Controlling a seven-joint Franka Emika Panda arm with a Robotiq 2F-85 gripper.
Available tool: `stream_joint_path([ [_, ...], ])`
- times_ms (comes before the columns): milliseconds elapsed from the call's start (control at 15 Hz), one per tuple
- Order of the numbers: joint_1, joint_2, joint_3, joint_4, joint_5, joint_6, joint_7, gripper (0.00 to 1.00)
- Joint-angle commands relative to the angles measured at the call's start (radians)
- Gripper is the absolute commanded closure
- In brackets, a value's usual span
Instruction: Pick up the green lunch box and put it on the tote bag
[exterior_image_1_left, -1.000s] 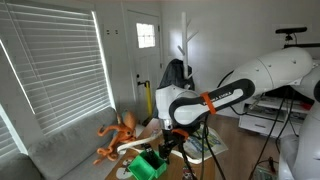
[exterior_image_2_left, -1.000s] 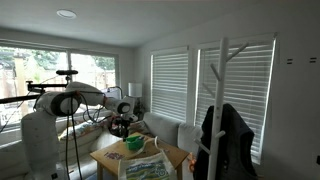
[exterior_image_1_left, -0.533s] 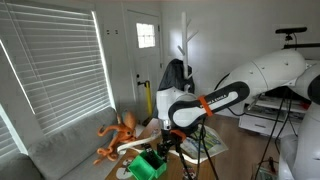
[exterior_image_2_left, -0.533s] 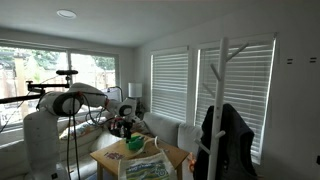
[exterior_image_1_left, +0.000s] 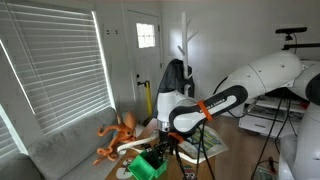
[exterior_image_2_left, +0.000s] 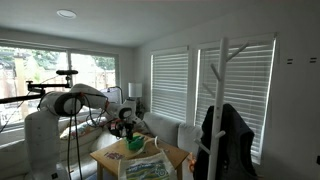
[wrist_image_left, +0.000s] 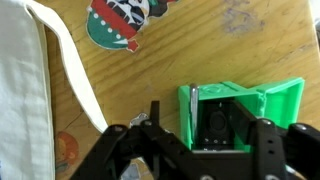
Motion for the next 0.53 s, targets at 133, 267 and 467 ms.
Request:
stream_joint_path([
  [133,0.02,0.038,-0.008,0.0,-0.083,0.123,0.019,0.35],
  [267,0.02,0.054,-0.012,0.001,-0.126,0.15,0.031,0.32],
  [467,0.021,0.084,-0.021,0.001,-0.175,0.205,0.049,0.39],
])
